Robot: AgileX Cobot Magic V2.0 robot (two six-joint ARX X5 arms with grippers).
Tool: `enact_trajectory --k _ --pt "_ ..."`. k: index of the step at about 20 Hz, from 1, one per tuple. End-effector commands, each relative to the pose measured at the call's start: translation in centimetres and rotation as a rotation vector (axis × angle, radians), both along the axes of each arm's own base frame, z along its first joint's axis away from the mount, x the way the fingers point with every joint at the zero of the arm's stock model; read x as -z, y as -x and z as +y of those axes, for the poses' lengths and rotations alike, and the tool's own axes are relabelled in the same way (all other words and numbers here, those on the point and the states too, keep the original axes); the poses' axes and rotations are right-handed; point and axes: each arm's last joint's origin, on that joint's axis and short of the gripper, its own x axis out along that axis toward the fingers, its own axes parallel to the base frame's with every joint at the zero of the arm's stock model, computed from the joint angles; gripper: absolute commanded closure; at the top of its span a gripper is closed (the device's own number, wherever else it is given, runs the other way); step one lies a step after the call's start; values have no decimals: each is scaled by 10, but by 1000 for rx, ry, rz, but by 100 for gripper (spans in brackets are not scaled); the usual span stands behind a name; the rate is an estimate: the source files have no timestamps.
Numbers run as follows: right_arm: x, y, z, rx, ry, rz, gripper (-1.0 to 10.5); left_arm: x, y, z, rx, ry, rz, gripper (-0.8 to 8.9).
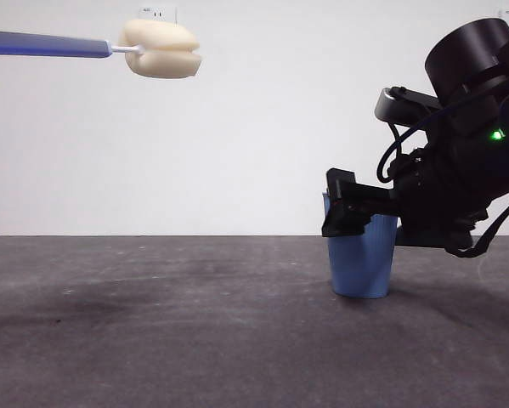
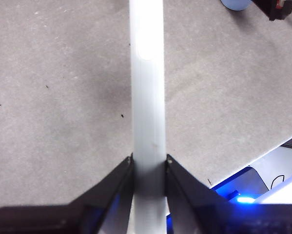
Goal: Pick up the cup brush,pick up the cup,insert the brush into the cup,clean the cup,put the cup brush back,put the cup back to the fixed position on the table
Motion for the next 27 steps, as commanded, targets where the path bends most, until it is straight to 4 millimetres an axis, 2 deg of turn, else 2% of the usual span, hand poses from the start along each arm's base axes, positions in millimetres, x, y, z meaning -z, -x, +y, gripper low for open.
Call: enact_trajectory --k 1,6,9,13,17,20,24,27 --pt "4 1 -1 -4 7 -4 708 0 0 0 5 4 -4 822" --pt "3 1 0 -14 18 -20 953 0 0 0 6 3 -4 822" --pt "-1 3 0 -17 21 -13 959 0 0 0 28 -15 -13 822" --pt "-31 23 3 -91 113 -23 959 3 -3 -3 116 -86 -26 822" --pt "-71 45 6 -150 333 17 959 11 -12 -11 248 -186 -12 822" --pt "-93 53 8 -185 611 62 959 19 -20 -19 344 -217 29 822" --pt "-101 62 10 -266 1012 60 959 24 -26 -26 426 -228 45 822" --pt "-99 67 11 -309 1188 55 959 27 -27 -33 474 -241 50 822"
